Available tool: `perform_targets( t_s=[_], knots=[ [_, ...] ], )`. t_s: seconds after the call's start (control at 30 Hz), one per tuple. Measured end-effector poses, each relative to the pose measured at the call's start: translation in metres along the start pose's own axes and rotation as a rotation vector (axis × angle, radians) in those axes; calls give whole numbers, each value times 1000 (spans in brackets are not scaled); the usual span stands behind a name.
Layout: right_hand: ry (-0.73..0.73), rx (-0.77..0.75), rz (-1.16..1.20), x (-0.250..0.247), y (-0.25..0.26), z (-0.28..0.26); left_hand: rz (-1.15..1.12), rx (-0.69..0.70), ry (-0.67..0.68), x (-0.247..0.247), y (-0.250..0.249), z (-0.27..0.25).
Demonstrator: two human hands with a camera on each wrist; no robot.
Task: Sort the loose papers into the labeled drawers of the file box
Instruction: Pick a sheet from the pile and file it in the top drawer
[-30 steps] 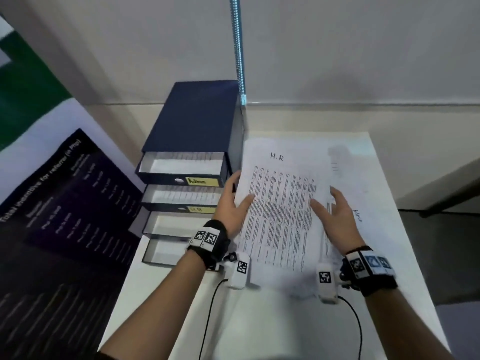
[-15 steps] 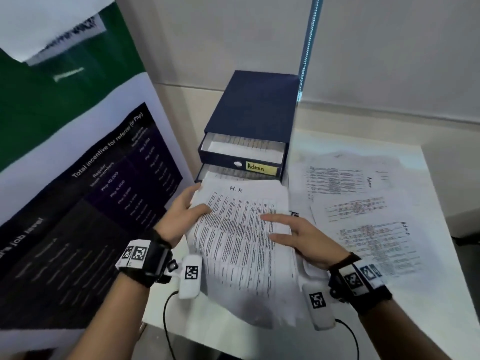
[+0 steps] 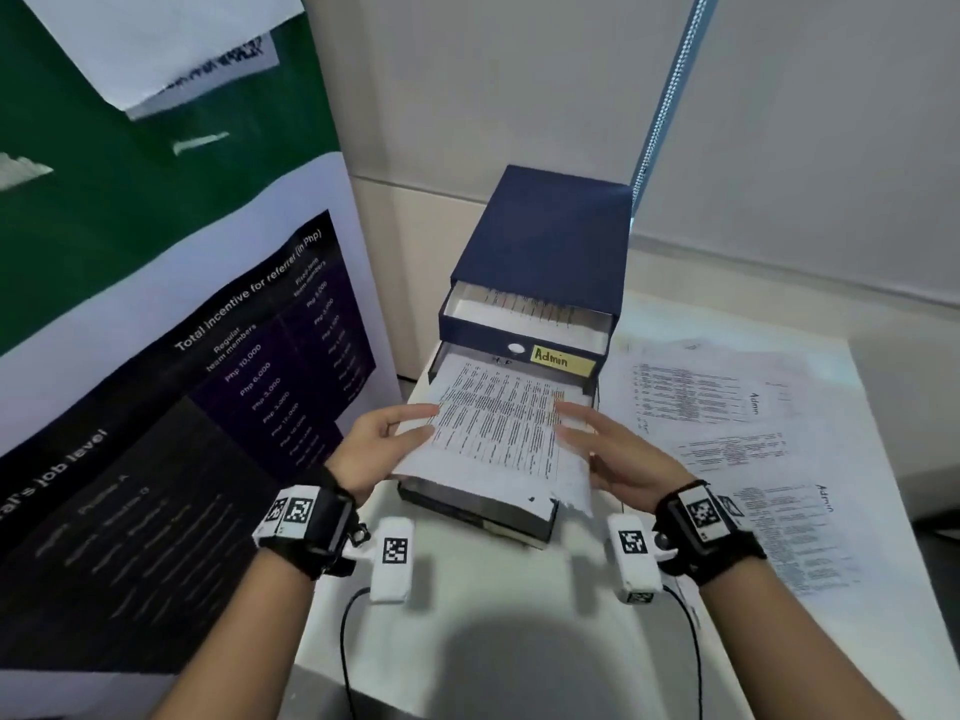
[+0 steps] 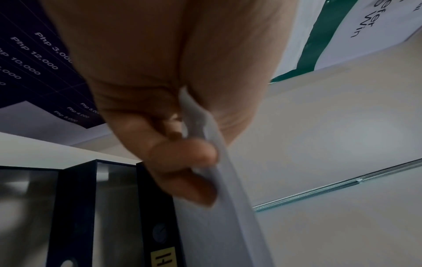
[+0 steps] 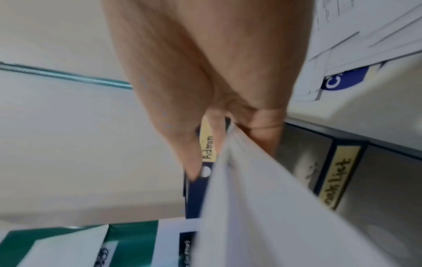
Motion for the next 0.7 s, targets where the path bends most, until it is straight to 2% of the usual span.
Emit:
perform_targets(
  t_s=[0.13, 0.17, 0.3, 0.4, 0.5, 0.6, 0.7],
  knots=[
    [200, 78, -75, -2, -7, -11, 72, 18, -98, -1, 5, 22],
    [189, 93, -56, -3, -6, -7, 69, 19, -97, 1, 6, 28],
    [-60, 76, 85, -13, 12, 23, -52, -115, -39, 14, 2, 46],
    [-145, 10, 243, -20, 27, 41, 13, -145, -22, 18, 3, 67],
    [-131, -24, 346, -22, 33, 48, 110, -128, -86, 25, 3, 89],
    [-72, -30, 274, -26, 33, 41, 169, -87, -154, 33, 6, 109],
    [-109, -7, 186, -52, 18, 29, 359, -79, -83, 42, 0, 113]
  ],
)
Point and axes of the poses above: each hand's wrist, its own z-axis towards the middle knuckle, its own x-axis out of the palm, y = z × x, the point moved 3 cm from there along z, towards the middle knuckle, and after that the axes turned 14 degrees about x, right-handed, at the moved point
